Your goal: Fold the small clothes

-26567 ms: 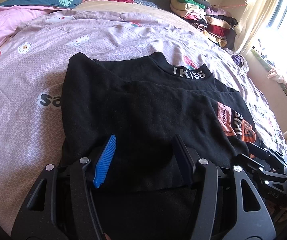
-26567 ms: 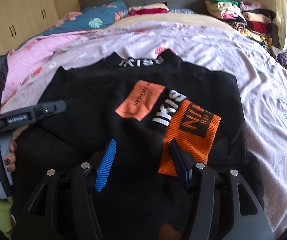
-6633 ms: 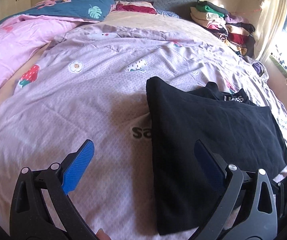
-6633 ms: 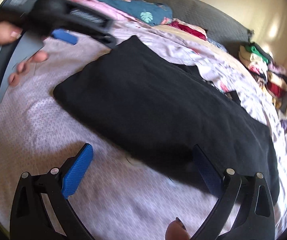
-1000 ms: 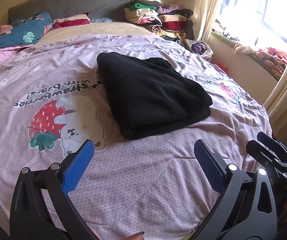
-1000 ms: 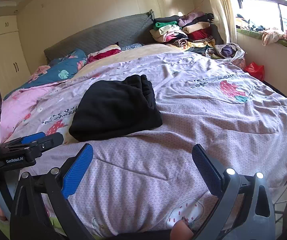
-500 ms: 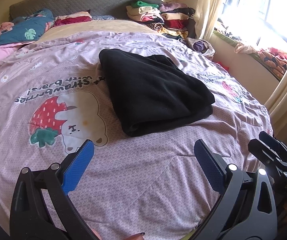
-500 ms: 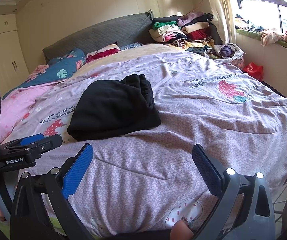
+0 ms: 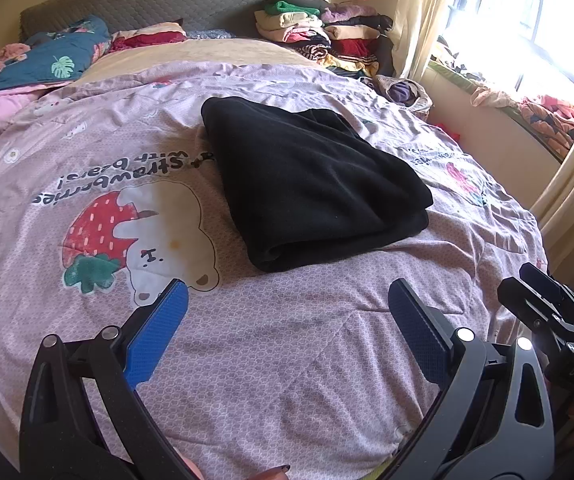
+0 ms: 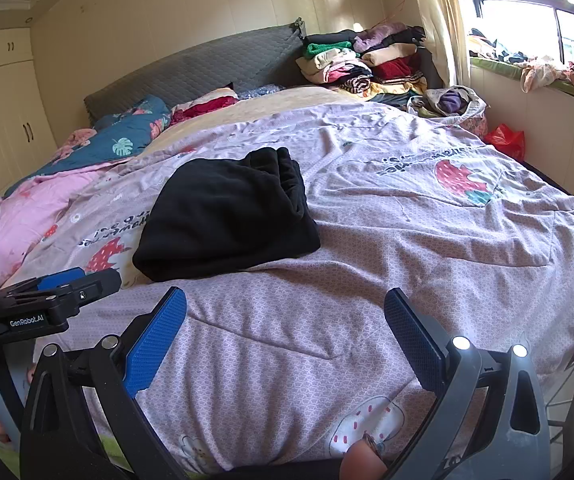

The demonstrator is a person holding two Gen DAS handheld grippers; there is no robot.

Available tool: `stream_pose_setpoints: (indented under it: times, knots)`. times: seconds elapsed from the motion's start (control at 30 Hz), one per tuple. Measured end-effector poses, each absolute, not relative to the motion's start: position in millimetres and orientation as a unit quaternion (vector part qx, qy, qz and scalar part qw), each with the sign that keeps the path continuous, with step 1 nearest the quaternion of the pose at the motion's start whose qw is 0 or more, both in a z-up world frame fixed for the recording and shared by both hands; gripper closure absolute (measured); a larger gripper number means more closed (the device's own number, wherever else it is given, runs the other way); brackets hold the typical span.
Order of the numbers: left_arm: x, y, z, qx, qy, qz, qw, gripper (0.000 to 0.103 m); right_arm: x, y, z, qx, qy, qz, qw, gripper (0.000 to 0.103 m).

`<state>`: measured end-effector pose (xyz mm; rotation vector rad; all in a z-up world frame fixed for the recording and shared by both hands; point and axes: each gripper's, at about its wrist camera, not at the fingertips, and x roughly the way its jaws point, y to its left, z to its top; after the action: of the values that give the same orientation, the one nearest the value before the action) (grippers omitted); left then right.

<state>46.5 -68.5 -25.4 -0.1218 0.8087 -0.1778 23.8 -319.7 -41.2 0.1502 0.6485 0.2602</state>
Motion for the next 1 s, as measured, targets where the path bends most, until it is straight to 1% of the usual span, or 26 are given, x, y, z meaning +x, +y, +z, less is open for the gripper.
stream_pose_setpoints:
  times: [0.77,0.9,1.0]
  knots:
    - [48.3,-63.2,-26.9,-0.049,0.395,-0.055,0.916,0.009,23.6,-325.5,-42.6,0.078,0.323,0.123,0.935,0.004]
    - [50.6,-53.9,-27.9,-0.051,0.399,-0.037,0.915,0.009,21.0,-341.5,-44.1,0.089,0.326,0.114,0.934,0.005]
    - [54.8,-31.5,-28.3,-0.076,0.4,-0.02,0.913,0.009,20.4,-375.6,-37.4,0.125,0.32,0.084,0.935,0.005]
